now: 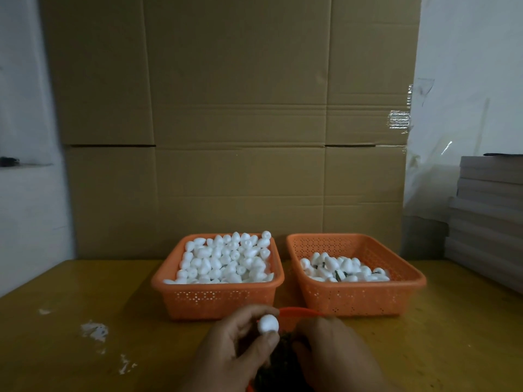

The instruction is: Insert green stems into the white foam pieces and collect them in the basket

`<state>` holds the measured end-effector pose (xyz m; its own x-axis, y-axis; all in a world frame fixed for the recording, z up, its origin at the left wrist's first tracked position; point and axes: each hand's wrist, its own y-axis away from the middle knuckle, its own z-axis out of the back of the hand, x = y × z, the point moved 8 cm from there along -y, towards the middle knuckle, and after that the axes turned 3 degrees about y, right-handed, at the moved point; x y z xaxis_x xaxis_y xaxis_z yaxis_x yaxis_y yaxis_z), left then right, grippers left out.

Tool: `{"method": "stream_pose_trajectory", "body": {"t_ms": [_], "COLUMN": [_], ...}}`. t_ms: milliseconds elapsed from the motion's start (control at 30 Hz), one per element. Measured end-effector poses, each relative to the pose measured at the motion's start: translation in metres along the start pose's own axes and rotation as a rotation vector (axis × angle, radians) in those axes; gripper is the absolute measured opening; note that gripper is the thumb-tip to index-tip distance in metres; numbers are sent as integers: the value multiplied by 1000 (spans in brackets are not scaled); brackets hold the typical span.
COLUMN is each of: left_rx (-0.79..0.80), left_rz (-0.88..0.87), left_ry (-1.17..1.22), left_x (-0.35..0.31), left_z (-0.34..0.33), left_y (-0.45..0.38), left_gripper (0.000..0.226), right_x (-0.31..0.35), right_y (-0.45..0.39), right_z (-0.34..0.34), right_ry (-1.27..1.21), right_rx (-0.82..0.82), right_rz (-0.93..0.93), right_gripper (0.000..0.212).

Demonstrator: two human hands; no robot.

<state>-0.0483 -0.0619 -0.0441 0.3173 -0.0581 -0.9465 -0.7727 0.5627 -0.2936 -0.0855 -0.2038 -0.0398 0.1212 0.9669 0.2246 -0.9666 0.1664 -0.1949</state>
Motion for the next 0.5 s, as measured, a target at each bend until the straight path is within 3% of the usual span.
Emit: {"method": "stream_pose_trajectory", "body": {"t_ms": [100,233,333,433,500], "left_rx": [-94,-156,-142,-147,-161], "left_rz": [21,60,102,163,188], "left_ry": [18,194,348,483,542], "left_x": [3,5,7,9,9], "left_z": [8,12,8,5,5], "left_y": [-2,-3,-3,-3,-4], "left_gripper": [47,25,26,28,28], "right_x": [-1,0,-2,0,3], "right_y": [4,11,17,18,19], "right_z": [7,19,26,25,22], "right_ry": [-81,-265,-495,-784,-962], "right_rx": [-93,-254,-355,-331,-296], "right_rz": [1,19,26,47,55], "right_gripper": [21,23,27,12,15]}}
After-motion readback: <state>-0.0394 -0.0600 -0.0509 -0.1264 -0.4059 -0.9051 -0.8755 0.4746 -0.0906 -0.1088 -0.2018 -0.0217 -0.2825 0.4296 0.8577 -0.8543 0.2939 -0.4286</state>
